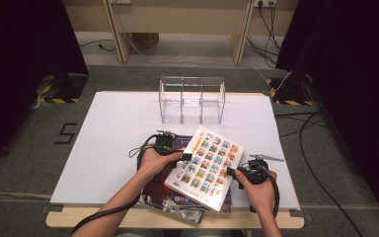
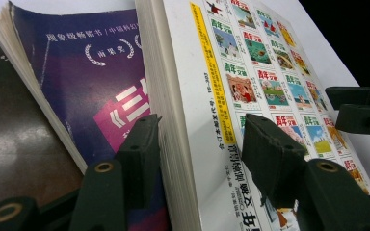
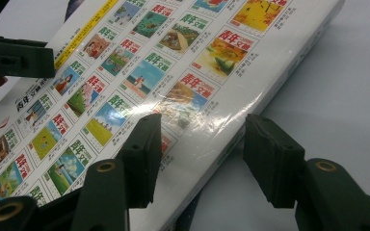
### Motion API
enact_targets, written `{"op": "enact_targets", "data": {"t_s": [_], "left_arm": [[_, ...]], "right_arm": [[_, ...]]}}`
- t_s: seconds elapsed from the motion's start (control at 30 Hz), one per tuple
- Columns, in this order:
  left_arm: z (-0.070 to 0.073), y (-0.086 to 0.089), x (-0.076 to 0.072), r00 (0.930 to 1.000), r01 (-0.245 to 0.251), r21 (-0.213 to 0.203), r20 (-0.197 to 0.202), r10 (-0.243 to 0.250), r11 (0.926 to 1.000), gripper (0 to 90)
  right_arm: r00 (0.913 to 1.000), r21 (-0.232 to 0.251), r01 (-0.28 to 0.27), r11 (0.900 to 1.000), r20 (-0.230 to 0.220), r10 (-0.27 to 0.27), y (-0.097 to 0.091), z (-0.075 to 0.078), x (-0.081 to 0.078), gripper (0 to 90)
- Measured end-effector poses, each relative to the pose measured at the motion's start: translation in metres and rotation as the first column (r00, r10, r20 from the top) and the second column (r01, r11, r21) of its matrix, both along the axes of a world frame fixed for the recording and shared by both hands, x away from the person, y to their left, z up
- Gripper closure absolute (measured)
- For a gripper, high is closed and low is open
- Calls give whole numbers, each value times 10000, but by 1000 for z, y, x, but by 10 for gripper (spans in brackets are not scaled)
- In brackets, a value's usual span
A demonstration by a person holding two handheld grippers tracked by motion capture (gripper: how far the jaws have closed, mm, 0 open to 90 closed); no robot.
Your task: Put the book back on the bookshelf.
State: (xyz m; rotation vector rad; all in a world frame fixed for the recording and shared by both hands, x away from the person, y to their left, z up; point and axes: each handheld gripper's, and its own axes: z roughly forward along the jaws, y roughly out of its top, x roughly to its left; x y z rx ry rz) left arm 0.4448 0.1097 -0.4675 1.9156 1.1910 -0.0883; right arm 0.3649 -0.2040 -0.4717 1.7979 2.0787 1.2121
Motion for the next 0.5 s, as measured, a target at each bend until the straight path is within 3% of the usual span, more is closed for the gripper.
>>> {"op": "enact_targets", "data": {"t_s": [0.23, 0.3, 0.37, 0.5], "left_arm": [[0, 3, -6, 9992, -335, -200, -240, 330, 9992, 557], [1, 7, -16, 9976, 119, -376, -682, -145, 9992, 561], [1, 10, -21, 9954, 271, -474, -907, -313, 9985, 561], [-1, 13, -23, 9977, 95, -414, -660, -122, 9991, 557]], "right_arm": [[9999, -67, 101, 9999, 48, -100, 1, 0, 1, 488], [9999, -50, 114, 9999, 70, -114, 0, -1, 3, 488], [9999, 58, 167, 9998, 24, -167, -2, -1, 4, 489], [9999, 89, 137, 9999, 25, -137, -2, -1, 5, 492]]}}
